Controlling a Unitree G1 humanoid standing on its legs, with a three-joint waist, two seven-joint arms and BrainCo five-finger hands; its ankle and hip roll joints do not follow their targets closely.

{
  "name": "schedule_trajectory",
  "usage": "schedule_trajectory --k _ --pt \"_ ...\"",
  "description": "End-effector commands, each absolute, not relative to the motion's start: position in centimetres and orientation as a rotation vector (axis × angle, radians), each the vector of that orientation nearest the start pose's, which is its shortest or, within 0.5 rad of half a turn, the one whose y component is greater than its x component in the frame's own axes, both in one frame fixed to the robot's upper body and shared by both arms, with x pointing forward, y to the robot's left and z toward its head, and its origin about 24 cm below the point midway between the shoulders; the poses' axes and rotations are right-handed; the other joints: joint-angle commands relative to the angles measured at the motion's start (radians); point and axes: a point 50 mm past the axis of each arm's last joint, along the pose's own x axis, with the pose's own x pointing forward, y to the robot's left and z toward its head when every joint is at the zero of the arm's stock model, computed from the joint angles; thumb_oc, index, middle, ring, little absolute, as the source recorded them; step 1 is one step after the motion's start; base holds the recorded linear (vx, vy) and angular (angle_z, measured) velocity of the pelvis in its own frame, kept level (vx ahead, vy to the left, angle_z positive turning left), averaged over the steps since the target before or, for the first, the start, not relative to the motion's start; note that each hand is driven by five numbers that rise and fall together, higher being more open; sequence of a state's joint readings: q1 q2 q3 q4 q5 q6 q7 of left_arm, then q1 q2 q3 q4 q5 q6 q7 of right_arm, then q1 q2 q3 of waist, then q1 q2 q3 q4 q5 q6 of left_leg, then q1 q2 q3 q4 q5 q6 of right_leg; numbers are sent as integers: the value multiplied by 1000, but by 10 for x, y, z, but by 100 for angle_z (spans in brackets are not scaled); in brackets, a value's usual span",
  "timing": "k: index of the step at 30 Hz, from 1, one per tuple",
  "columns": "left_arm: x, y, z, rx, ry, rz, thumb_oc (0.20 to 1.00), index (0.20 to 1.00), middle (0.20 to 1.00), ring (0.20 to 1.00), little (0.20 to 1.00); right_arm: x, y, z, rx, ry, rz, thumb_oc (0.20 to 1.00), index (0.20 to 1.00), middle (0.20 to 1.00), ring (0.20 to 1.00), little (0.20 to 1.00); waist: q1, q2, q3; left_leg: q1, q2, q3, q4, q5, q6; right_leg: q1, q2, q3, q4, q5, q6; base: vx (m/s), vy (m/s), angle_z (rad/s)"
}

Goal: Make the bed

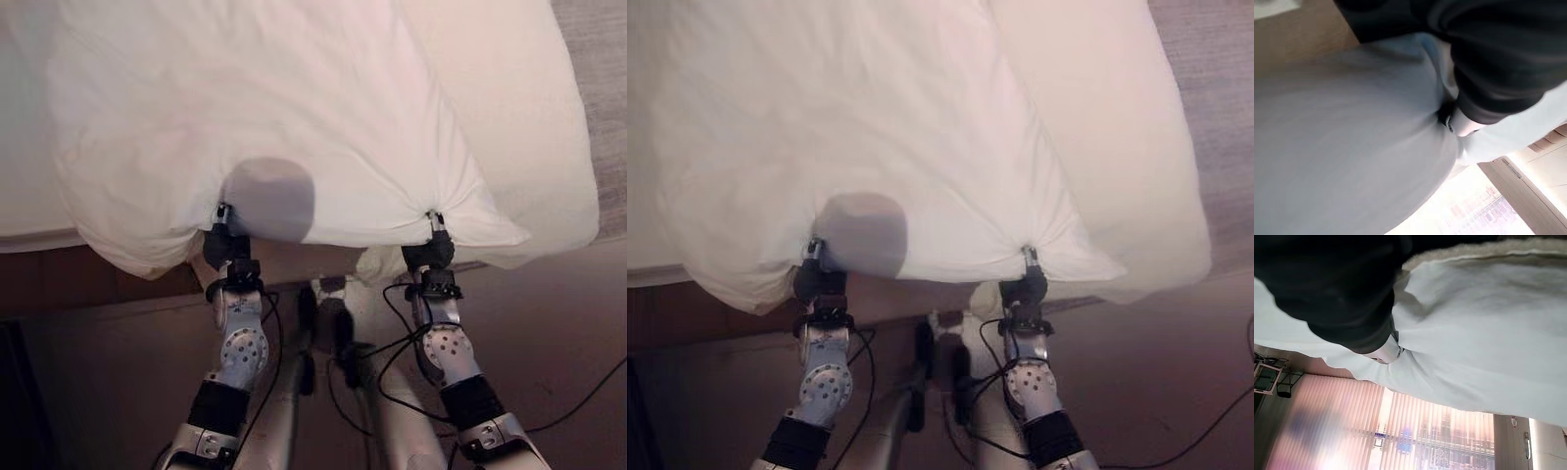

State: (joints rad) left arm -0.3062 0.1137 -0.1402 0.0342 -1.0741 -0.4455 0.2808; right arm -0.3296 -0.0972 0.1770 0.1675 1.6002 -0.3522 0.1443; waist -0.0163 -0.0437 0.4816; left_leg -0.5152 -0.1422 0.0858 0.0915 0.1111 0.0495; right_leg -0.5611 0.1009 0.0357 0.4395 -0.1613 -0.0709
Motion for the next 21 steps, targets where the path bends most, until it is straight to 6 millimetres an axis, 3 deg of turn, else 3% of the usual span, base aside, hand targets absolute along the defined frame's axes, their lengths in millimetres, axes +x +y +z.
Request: schedule_trajectory --k 1,2,3,4,7,8,9,12,13,15,16,17,18,19,20,21 --pt "295 166 141 -1026 -506 132 200 200 200 200 200 295 -168 98 1394 -443 96 200 200 200 200 200 -45 36 -81 35 40 -17 75 -112 -28 62 -18 -8 -215 179 132 -40 -61 -4" --pt "294 166 141 -1031 -510 130 200 200 200 200 200 295 -169 97 1395 -442 96 200 200 200 200 200 -48 42 -78 25 41 -14 105 -115 -34 68 -24 -12 -215 179 128 -85 -134 7" --pt "293 162 142 -1047 -510 117 200 200 200 200 200 294 -175 93 1386 -433 74 200 200 200 200 200 -57 49 -63 -21 56 24 238 -119 -69 90 -47 -32 -222 174 118 -122 -166 22" --pt "294 161 145 -1048 -519 113 200 200 200 200 200 295 -178 95 1374 -437 74 200 200 200 200 200 -52 52 -49 -49 55 2 300 -111 -93 95 -45 -38 -213 169 112 -112 -136 33" --pt "295 161 146 -1060 -519 120 200 200 200 200 200 297 -176 96 1377 -431 68 200 200 200 200 200 -51 48 -56 -63 36 -47 317 -122 -90 85 -45 -31 -208 176 111 -59 -39 79" --pt "294 163 145 -1056 -522 132 200 200 200 200 200 299 -177 94 1373 -421 60 200 200 200 200 200 -57 46 -70 -44 59 -54 283 -155 -64 82 -50 -22 -205 168 115 1 -30 22" --pt "293 165 146 -1055 -530 134 200 200 200 200 200 299 -179 95 1371 -429 57 200 200 200 200 200 -62 36 -70 -40 99 -61 277 -156 -61 83 -61 -15 -197 161 116 -12 -10 -13" --pt "289 170 152 -1024 -565 141 200 200 200 200 200 299 -180 93 1371 -422 48 200 200 200 200 200 -47 4 -79 -9 195 -212 181 -82 -72 77 -87 7 -168 139 112 22 54 2" --pt "289 170 152 -1024 -565 141 200 200 200 200 200 299 -180 93 1371 -422 48 200 200 200 200 200 -49 3 -80 -9 194 -213 173 -74 -73 74 -88 6 -169 142 111 23 75 10" --pt "287 175 153 -1017 -580 164 200 200 200 200 200 299 -177 91 1391 -413 44 200 200 200 200 200 -38 -3 -74 41 269 -277 69 -12 -90 61 -80 17 -113 111 105 24 163 -15" --pt "287 177 154 -1020 -585 173 200 200 200 200 200 299 -177 89 1396 -407 33 200 200 200 200 200 -37 3 -75 58 321 -271 -3 39 -110 52 -88 19 -88 97 110 72 460 -30" --pt "288 175 154 -1032 -575 155 200 200 200 200 200 296 -180 89 1390 -414 28 200 200 200 200 200 -48 33 -88 121 372 -161 -121 66 -135 34 -115 -6 -59 77 132 48 389 -17" --pt "288 174 154 -1033 -576 154 200 200 200 200 200 296 -180 89 1390 -415 28 200 200 200 200 200 -46 33 -89 122 374 -159 -127 71 -135 32 -113 -5 -60 80 132 34 540 -2" --pt "294 168 155 -1031 -562 122 200 200 200 200 200 295 -176 89 1394 -412 37 200 200 200 200 200 -44 42 -86 107 367 -149 -91 46 -154 23 -148 0 -76 112 161 -20 267 9" --pt "294 168 155 -1031 -563 121 200 200 200 200 200 295 -176 89 1394 -412 37 200 200 200 200 200 -45 43 -86 100 365 -152 -81 42 -153 23 -150 -1 -79 114 163 -3 548 10" --pt "296 168 155 -1027 -556 97 200 200 200 200 200 293 -178 87 1404 -419 36 200 200 200 200 200 -56 46 -85 72 346 -108 -32 9 -156 41 -207 -16 -118 143 194 3 289 3"
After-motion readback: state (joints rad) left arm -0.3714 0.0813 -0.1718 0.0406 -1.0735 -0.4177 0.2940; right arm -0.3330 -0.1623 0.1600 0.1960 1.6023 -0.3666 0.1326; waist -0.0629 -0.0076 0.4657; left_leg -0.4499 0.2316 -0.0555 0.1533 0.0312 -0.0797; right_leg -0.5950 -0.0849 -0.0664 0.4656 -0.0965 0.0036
